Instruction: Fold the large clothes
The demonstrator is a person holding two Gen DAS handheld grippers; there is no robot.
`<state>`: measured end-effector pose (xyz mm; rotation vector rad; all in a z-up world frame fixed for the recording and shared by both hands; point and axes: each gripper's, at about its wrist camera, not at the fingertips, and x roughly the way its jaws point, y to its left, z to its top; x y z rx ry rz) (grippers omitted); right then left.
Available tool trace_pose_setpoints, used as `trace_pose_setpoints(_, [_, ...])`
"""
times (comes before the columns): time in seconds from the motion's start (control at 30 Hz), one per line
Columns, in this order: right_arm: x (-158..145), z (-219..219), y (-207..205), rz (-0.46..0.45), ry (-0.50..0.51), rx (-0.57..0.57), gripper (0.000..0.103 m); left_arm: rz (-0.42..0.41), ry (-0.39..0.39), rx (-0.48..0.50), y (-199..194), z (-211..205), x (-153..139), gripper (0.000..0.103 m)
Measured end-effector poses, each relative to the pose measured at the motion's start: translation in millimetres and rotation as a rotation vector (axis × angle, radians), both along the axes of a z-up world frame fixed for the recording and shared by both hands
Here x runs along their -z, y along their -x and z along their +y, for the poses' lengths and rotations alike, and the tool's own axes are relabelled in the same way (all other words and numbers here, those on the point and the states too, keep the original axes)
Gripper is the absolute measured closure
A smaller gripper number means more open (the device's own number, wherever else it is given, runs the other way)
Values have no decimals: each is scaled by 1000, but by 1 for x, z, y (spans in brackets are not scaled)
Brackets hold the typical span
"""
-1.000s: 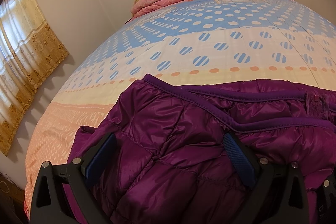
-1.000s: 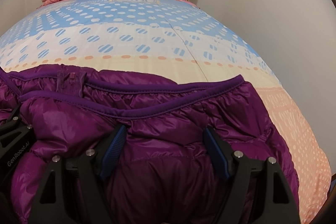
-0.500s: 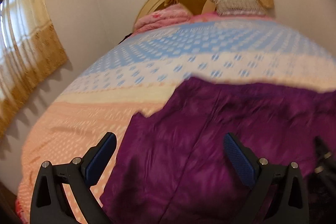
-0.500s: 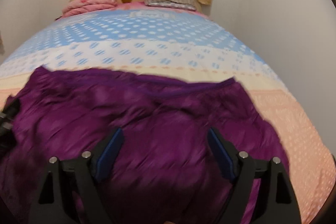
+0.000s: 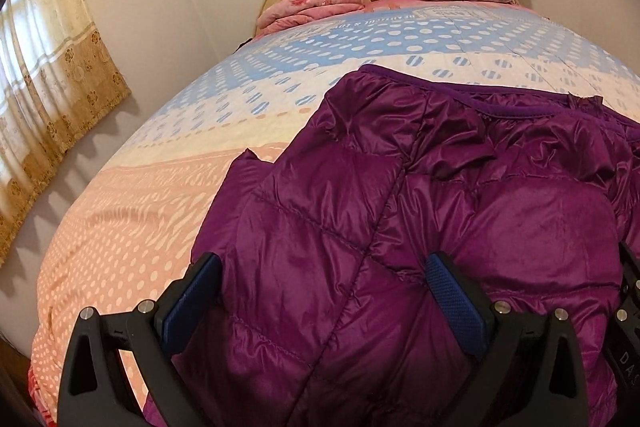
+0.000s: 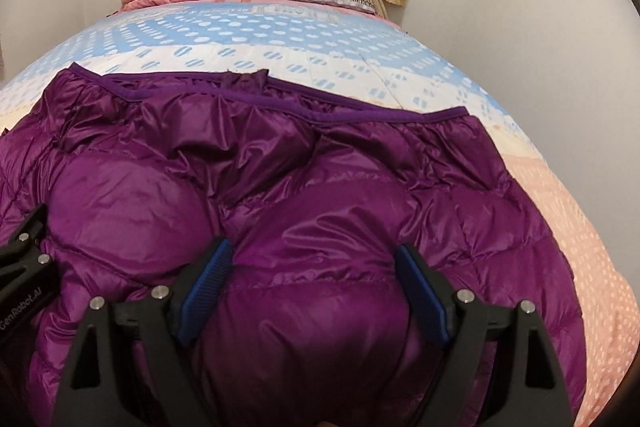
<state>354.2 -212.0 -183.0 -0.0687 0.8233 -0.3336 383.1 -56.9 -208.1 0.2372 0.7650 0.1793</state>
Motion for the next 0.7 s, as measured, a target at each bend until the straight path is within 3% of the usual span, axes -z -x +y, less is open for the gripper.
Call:
trace_pose_setpoints(0.17, [-13, -1, 17, -12, -24, -14, 16, -22, 61, -42, 33, 25, -23, 1])
trace_pose_setpoints(0.3, [-29, 12, 68, -61, 10, -47, 10, -93, 25, -79, 70, 55, -28, 1])
trace_pose_setpoints(0.43, [-8, 26, 87, -42, 76, -51, 7, -32, 14, -131, 72, 75, 1, 1])
trace_pose_setpoints(0.5, [6, 32, 85, -37, 121, -66, 8, -47, 23, -131, 74, 77, -2, 1])
trace_pose_setpoints(0.6, [7, 31, 84, -34, 112, -66, 8, -25, 24, -142, 74, 84, -2, 1])
trace_pose_setpoints(0.7, [8, 25, 89, -53, 76, -66, 8, -51, 91, -205, 90, 104, -10, 1])
